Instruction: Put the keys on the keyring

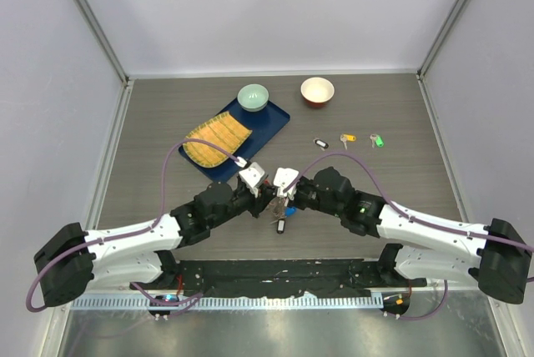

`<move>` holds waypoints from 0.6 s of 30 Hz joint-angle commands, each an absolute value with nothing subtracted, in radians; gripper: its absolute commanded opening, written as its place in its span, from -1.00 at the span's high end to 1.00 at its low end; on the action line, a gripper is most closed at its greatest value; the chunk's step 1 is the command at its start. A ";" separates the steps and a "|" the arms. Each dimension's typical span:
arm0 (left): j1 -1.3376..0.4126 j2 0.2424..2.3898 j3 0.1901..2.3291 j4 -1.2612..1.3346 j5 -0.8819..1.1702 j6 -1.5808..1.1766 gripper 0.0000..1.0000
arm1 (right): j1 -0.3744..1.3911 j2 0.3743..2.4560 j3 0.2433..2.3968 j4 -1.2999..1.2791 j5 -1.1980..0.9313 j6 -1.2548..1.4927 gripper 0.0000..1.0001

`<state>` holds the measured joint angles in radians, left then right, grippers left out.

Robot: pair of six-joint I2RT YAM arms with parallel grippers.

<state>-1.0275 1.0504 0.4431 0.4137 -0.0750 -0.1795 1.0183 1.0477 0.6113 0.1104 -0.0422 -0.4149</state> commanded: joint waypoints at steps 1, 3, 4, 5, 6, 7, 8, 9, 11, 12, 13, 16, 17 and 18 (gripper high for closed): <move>-1.035 1.046 0.505 0.511 -0.048 -0.196 0.57 | 1.045 1.057 0.624 0.175 -0.081 -0.394 0.99; -1.035 1.042 0.505 0.500 -0.051 -0.184 0.70 | 1.045 1.054 0.621 0.178 -0.075 -0.391 0.99; -1.035 1.039 0.505 0.497 -0.052 -0.180 0.75 | 1.045 1.051 0.620 0.178 -0.075 -0.387 0.99; -1.035 1.039 0.505 0.492 -0.052 -0.173 0.80 | 1.045 1.045 0.620 0.179 -0.072 -0.388 0.99; -1.034 1.035 0.503 0.485 -0.051 -0.167 0.86 | 1.045 1.043 0.620 0.176 -0.071 -0.387 0.99; -1.035 1.035 0.502 0.482 -0.052 -0.163 0.89 | 1.045 1.039 0.620 0.178 -0.066 -0.387 0.99; -1.035 1.035 0.503 0.476 -0.052 -0.158 0.91 | 1.045 1.032 0.621 0.176 -0.064 -0.388 0.99; -1.035 1.034 0.502 0.474 -0.054 -0.152 0.96 | 1.045 1.028 0.624 0.173 -0.064 -0.388 0.98; -1.035 1.029 0.506 0.460 -0.057 -0.134 0.99 | 1.045 1.023 0.633 0.166 -0.061 -0.396 0.99; -1.035 1.029 0.511 0.453 -0.058 -0.126 1.00 | 1.043 1.019 0.644 0.152 -0.061 -0.399 0.99; -1.035 1.026 0.520 0.445 -0.061 -0.112 1.00 | 1.045 1.017 0.650 0.146 -0.058 -0.402 0.99; -1.035 1.028 0.537 0.414 -0.066 -0.088 0.99 | 1.045 1.006 0.657 0.140 -0.051 -0.411 0.99; -1.035 1.028 0.548 0.401 -0.069 -0.075 0.97 | 1.045 1.003 0.658 0.130 -0.046 -0.413 0.99; -1.034 1.029 0.551 0.394 -0.069 -0.069 0.95 | 1.045 1.000 0.663 0.126 -0.043 -0.419 0.99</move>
<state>-1.0283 1.0489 0.4774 0.3573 -0.0734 -0.1272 1.0241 1.0328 0.6117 0.0994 -0.0196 -0.4179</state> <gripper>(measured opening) 0.035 0.033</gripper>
